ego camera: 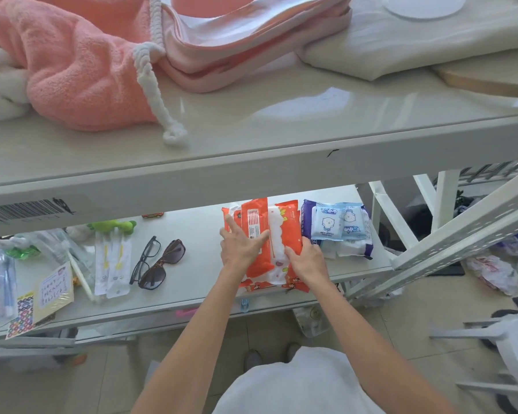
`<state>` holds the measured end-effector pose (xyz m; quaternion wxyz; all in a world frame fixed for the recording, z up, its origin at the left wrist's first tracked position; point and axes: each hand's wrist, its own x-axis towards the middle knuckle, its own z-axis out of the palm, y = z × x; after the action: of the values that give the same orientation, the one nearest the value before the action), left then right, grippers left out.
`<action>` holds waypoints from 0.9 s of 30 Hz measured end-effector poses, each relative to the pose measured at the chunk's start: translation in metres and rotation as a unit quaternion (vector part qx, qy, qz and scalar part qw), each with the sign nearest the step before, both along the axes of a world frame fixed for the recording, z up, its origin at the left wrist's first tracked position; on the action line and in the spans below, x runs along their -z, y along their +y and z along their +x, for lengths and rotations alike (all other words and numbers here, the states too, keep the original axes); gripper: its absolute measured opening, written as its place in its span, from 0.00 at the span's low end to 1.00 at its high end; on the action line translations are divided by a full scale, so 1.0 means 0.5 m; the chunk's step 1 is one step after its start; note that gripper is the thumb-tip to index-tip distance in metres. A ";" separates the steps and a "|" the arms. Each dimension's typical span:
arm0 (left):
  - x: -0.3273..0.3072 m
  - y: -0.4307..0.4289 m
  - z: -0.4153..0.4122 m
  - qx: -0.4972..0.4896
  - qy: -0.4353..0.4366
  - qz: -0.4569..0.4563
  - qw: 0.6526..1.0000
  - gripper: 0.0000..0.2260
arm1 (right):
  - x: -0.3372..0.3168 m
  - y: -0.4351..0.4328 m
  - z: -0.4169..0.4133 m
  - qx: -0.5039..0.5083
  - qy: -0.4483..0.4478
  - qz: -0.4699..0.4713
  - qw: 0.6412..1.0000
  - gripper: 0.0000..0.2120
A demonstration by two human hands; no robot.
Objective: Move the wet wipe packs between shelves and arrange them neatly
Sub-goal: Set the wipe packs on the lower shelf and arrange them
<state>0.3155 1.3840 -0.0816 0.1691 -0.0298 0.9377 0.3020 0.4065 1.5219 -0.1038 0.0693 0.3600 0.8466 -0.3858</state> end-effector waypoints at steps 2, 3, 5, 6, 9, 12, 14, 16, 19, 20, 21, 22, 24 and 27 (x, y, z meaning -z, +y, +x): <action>0.003 0.000 -0.006 -0.001 -0.024 0.019 1.000 0.55 | -0.008 0.006 0.000 -0.014 -0.005 0.010 1.000 0.22; 0.002 0.000 -0.008 -0.010 -0.028 0.020 0.999 0.56 | -0.016 0.017 0.000 -0.010 -0.002 0.021 1.000 0.22; -0.009 0.001 -0.004 -0.012 0.036 -0.018 0.999 0.52 | -0.033 0.055 0.004 0.044 0.034 0.053 0.997 0.20; -0.017 0.007 0.004 -0.003 0.102 -0.028 0.994 0.47 | -0.041 0.081 0.009 0.096 0.060 0.074 0.991 0.18; -0.044 0.071 0.032 0.076 0.219 0.061 0.971 0.26 | -0.055 0.167 0.030 0.249 0.087 0.121 0.957 0.21; -0.052 0.184 0.046 0.180 0.152 0.109 0.966 0.14 | -0.039 0.231 0.032 0.284 0.019 0.076 0.956 0.32; -0.044 0.257 0.047 0.215 0.099 0.078 0.968 0.16 | -0.029 0.257 0.026 0.267 0.000 0.031 0.963 0.36; -0.025 0.315 0.046 0.221 0.046 0.030 0.974 0.22 | -0.010 0.281 0.019 0.237 -0.005 -0.019 0.971 0.38; 0.004 0.365 0.032 0.203 0.003 -0.067 0.977 0.36 | 0.040 0.326 0.016 0.205 -0.029 -0.050 0.977 0.44; 0.013 0.374 0.027 0.187 -0.004 -0.086 0.978 0.40 | 0.042 0.334 0.016 0.190 -0.043 -0.049 0.980 0.44; 0.017 0.378 0.021 0.175 -0.010 -0.089 0.980 0.42 | 0.031 0.336 0.018 0.176 -0.048 -0.045 0.982 0.41; 0.018 0.382 0.015 0.174 -0.019 -0.082 0.981 0.42 | 0.016 0.336 0.020 0.162 -0.047 -0.034 0.985 0.37; 0.021 0.381 -0.001 0.173 -0.042 -0.048 0.983 0.35 | -0.009 0.331 0.025 0.149 -0.022 0.017 0.988 0.29; 0.008 0.382 -0.028 0.152 -0.055 -0.012 0.987 0.18 | -0.017 0.320 0.039 0.147 0.036 0.079 0.985 0.20</action>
<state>0.3017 1.5752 -0.0857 0.2639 0.0940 0.9242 0.2594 0.4261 1.6820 -0.0955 -0.0470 0.4707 0.8144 -0.3362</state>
